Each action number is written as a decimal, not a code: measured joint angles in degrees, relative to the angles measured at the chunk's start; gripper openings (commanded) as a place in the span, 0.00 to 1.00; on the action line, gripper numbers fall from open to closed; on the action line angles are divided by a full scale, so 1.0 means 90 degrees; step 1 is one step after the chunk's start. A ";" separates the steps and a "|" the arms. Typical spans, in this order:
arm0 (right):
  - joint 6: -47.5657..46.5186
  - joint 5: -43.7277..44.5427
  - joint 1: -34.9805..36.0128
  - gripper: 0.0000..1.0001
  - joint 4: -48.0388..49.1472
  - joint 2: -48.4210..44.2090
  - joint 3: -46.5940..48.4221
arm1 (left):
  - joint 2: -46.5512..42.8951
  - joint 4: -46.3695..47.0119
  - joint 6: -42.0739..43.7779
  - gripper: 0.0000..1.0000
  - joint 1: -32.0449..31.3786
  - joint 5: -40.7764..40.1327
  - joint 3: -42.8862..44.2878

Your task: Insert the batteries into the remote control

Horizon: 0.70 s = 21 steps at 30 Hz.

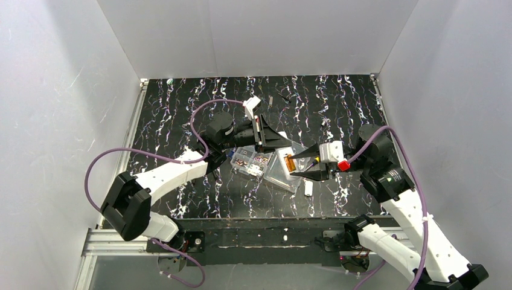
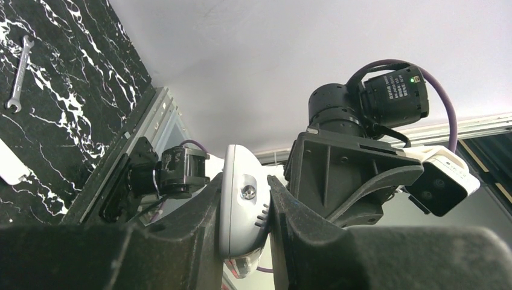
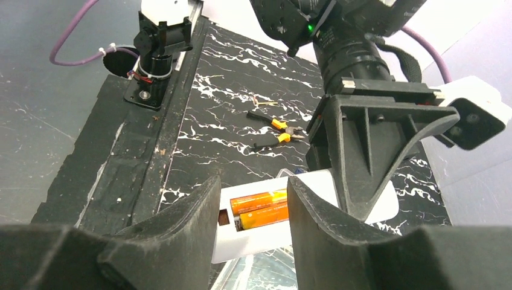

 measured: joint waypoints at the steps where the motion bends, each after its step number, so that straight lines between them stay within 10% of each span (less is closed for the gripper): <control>1: 0.0000 -0.0046 -0.0015 0.53 0.0002 0.0000 0.0000 | 0.0032 0.0017 -0.0034 0.00 0.0000 0.0039 0.0000; 21: 0.0250 -0.1596 -0.0901 0.54 0.0299 0.0848 0.0287 | 0.0085 -0.0090 -0.0058 0.00 0.0000 0.0194 0.0000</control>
